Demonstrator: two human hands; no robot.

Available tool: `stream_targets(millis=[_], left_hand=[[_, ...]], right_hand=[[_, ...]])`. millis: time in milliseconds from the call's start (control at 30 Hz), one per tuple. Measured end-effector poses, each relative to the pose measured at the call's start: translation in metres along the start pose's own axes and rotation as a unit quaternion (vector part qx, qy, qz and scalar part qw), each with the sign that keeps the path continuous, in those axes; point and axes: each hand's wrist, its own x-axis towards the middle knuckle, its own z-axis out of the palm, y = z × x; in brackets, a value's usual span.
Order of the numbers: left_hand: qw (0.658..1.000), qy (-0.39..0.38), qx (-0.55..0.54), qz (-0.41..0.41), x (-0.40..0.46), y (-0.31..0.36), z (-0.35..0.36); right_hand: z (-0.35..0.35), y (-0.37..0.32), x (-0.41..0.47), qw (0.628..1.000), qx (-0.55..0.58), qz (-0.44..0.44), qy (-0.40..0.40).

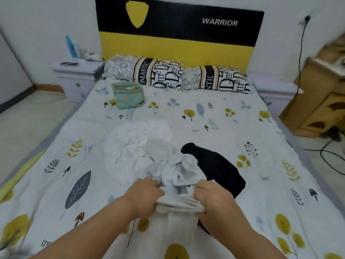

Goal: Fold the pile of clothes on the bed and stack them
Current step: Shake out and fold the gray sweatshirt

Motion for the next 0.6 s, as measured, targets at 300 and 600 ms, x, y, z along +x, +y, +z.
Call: stream_targets(millis=[300, 600], left_hand=[[0.991, 0.025, 0.032, -0.131, -0.105, -0.023, -0.11], [0.847, 0.368, -0.359, -0.135, -0.207, 0.014, -0.254]], right_hand=[[-0.166, -0.048, -0.023, 0.999, -0.037, -0.03, 0.015], [-0.242, -0.096, -0.042, 0.987, -0.088, 0.101, -0.087]])
